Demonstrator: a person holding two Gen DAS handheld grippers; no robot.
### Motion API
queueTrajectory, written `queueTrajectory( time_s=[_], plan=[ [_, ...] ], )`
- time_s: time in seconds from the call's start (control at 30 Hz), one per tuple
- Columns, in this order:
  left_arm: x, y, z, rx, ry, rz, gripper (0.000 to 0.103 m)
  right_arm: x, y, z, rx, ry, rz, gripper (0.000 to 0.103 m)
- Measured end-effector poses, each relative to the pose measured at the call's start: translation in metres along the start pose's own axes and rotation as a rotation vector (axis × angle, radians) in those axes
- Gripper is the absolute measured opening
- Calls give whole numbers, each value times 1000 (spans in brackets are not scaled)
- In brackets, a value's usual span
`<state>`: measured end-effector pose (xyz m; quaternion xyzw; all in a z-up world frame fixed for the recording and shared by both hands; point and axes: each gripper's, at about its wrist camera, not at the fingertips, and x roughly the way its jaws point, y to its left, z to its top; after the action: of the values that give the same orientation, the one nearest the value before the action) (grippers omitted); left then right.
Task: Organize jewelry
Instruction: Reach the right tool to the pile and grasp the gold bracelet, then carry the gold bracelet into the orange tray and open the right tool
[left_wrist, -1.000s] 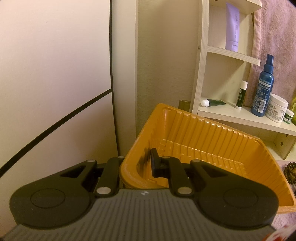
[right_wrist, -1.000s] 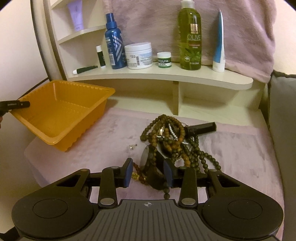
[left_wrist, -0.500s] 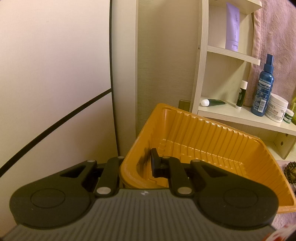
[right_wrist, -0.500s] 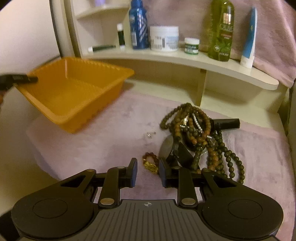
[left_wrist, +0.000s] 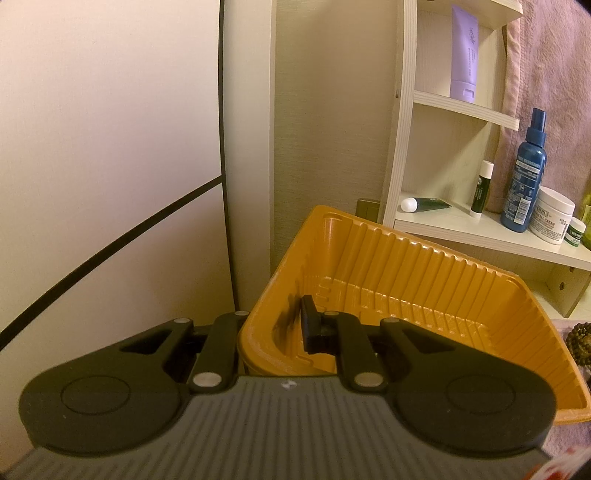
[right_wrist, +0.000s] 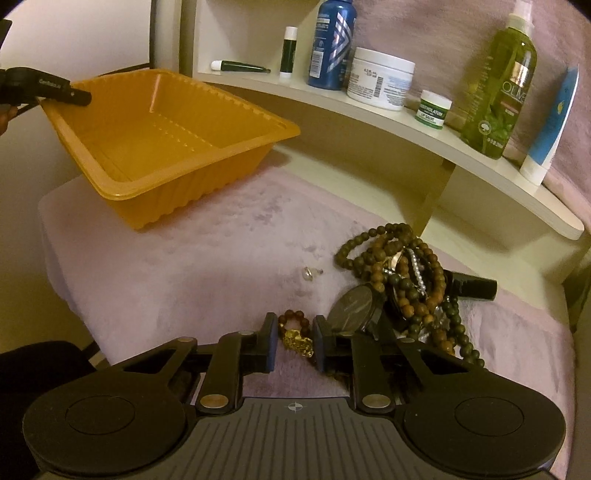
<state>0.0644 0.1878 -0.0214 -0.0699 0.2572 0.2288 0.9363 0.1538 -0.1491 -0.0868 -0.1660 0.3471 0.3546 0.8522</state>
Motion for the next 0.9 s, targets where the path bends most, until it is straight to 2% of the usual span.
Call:
queueTrajectory(
  time_s=[0.07,0.2,0.43,0.67,0.9],
  plan=[
    [0,0,0,0,0,0,13,-3,1,0,13,-3,-5,14],
    [0,0,0,-1,0,-1,13,-15,-5,1,103,-32,18,13],
    [-1,-1,-1,-2,-1,-2,13,-46,-20,18,251,-143,60,13],
    [-1,-1,-1,-2,-1,-3,13,-66,-17,46,262,-238,97,13],
    [-1,-1,-1,-3,-1,-1,13,-72,4,81,251,-348,192,13]
  ],
)
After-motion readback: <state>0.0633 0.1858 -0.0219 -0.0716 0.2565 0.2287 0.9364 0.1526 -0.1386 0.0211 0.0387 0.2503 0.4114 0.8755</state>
